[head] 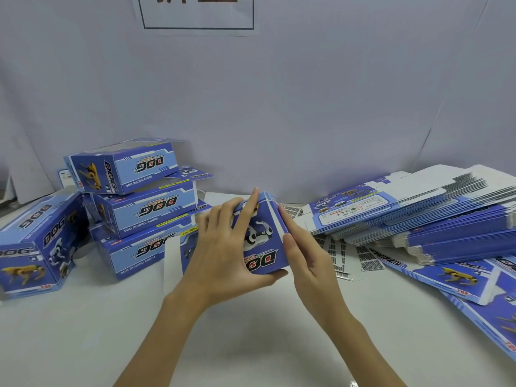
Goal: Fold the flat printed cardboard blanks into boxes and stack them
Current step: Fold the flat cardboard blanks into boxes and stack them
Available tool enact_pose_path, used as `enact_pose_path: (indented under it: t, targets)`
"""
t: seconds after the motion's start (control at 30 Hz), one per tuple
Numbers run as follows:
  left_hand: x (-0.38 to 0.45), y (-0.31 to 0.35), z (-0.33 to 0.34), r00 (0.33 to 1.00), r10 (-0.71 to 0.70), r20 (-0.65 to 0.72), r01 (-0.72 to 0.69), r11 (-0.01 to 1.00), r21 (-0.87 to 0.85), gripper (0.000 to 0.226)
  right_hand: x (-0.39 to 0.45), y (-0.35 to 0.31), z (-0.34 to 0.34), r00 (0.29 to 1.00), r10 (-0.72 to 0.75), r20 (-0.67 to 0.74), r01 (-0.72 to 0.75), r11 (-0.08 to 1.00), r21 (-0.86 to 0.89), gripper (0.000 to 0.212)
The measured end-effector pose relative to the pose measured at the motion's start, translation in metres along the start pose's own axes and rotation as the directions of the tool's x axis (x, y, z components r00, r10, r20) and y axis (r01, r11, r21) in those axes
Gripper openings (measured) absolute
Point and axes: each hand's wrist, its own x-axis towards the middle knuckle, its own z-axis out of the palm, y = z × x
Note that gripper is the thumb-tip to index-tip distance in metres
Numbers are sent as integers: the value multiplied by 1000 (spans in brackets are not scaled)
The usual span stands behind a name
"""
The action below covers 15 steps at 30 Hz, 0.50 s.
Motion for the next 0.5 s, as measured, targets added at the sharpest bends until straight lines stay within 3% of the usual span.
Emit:
enact_pose_path:
  t: [0.2, 0.37, 0.5]
  targets:
    - [-1, 1, 1, 999, -40, 9, 40, 999, 28, 121, -4, 5, 11, 999, -41, -15, 39, 992, -118, 47]
    - [-1, -3, 2, 999, -41, 28, 39, 998, 57, 122, -6, 7, 3, 993, -108, 43, 116, 960, -256, 73]
    - [-1, -3, 3, 999, -37, 18, 36, 997, 69, 121, -6, 8, 8, 995, -95, 33, 101, 965, -243, 67]
